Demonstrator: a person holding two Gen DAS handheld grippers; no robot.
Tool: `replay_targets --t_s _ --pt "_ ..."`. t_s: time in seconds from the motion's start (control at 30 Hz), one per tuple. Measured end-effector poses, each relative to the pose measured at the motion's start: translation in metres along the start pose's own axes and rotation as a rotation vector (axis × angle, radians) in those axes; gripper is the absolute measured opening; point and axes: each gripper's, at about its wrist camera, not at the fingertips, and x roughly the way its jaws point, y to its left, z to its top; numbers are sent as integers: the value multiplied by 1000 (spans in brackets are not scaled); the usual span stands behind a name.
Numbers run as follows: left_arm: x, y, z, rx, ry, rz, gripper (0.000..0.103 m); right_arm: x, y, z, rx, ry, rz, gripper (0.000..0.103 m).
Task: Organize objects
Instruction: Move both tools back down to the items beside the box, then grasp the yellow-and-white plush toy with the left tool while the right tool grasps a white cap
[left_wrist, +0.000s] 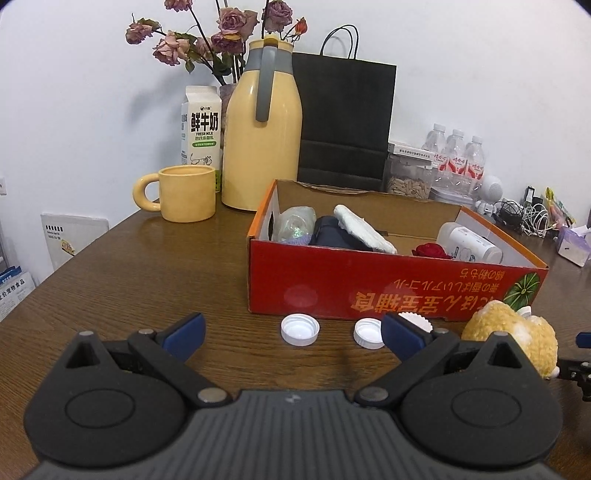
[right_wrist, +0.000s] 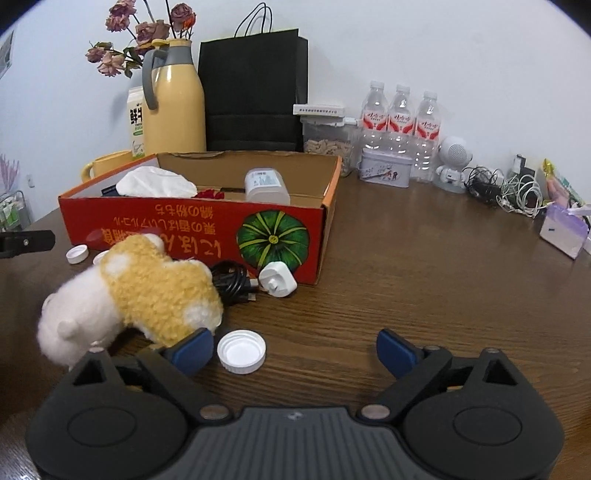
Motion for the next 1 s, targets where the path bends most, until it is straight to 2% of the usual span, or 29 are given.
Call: replay_targets --t_s 0.13,0.27,0.4,0.5,0.57,0.67,1.0 --pt "1 0 0 -4 3 -3 103 5 4 1 -17 34 35 72" --pt "1 0 -1 -5 4 -2 103 6 7 1 -19 36 63 66" --pt "2 0 -2 -5 5 -1 103 4 10 0 -31 27 84 45" --pt "2 0 -1 -5 5 -1 103 3 12 0 -38 24 95 37" --pt "2 0 -2 -5 6 0 103 2 13 0 -41 21 100 28" --pt "2 0 -3 -6 5 4 103 0 13 0 -34 12 97 27" --pt "0 -5 -3 9 3 21 103 -17 0 -3 54 -104 55 27"
